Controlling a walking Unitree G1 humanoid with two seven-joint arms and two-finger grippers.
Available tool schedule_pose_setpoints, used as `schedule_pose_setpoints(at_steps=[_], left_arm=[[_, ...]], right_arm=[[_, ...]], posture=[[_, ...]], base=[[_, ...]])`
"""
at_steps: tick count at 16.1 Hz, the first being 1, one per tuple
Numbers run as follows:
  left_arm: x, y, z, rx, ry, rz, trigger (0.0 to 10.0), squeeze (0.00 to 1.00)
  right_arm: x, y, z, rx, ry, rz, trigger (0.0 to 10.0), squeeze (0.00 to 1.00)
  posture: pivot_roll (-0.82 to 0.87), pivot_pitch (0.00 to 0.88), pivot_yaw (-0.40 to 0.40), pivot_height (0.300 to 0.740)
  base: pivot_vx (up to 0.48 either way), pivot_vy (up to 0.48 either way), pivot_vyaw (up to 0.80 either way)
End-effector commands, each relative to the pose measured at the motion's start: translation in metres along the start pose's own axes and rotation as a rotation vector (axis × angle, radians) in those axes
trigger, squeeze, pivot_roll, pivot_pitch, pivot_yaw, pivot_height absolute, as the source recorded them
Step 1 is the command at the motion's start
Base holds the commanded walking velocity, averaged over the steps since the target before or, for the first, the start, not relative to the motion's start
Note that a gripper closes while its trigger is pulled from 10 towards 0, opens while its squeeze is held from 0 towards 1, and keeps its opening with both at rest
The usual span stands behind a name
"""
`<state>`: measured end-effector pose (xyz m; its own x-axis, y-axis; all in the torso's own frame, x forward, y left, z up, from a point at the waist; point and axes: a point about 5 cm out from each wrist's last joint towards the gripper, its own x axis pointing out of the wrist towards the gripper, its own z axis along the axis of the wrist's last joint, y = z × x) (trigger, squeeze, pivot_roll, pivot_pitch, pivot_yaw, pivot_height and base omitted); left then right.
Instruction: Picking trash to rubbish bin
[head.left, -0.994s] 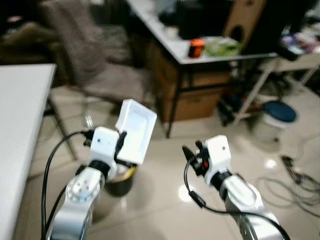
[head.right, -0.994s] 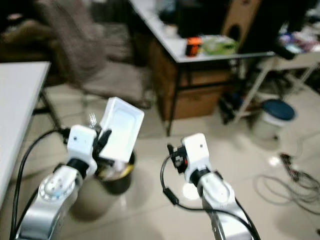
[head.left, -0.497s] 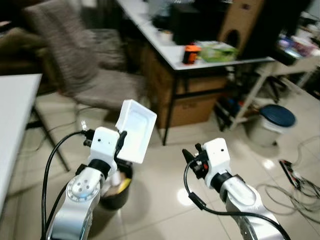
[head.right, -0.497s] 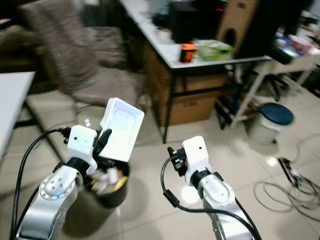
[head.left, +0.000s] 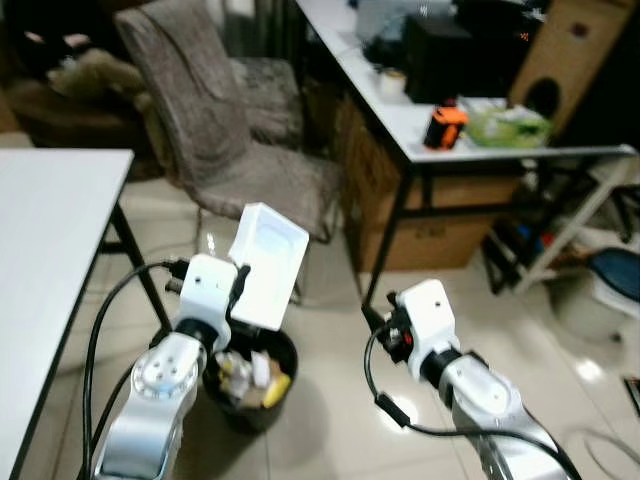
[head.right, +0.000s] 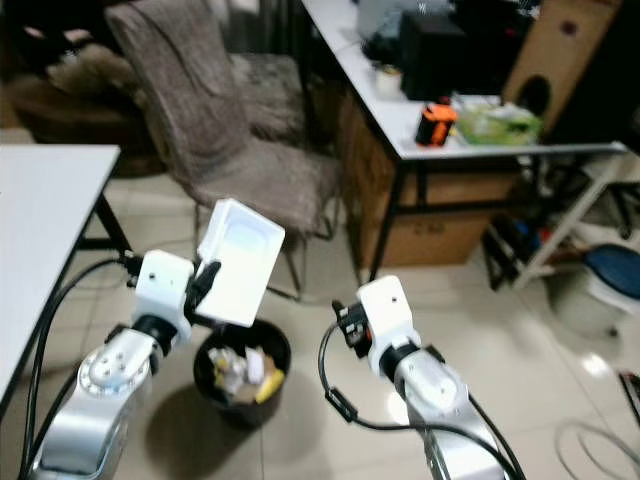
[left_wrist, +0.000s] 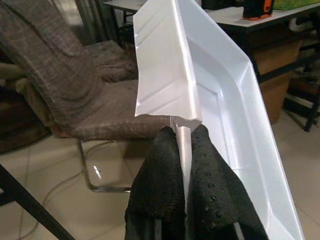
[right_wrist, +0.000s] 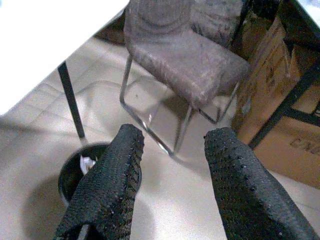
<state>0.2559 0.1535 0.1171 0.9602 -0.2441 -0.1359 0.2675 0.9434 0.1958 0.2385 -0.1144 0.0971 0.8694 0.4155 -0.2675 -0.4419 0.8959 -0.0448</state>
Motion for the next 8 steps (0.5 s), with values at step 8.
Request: schedule_pose_setpoints(at_steps=[8], left_arm=[[-0.0013, -0.0058, 0.0000, 0.012, -0.001, -0.021, 10.0, 0.00]], right_arm=[[-0.0047, -0.0032, -0.0017, -0.017, 0.017, 0.014, 10.0, 0.00]], posture=[[-0.05, 0.044, -0.062, 0.740]], base=[[0.360, 0.000, 0.20]])
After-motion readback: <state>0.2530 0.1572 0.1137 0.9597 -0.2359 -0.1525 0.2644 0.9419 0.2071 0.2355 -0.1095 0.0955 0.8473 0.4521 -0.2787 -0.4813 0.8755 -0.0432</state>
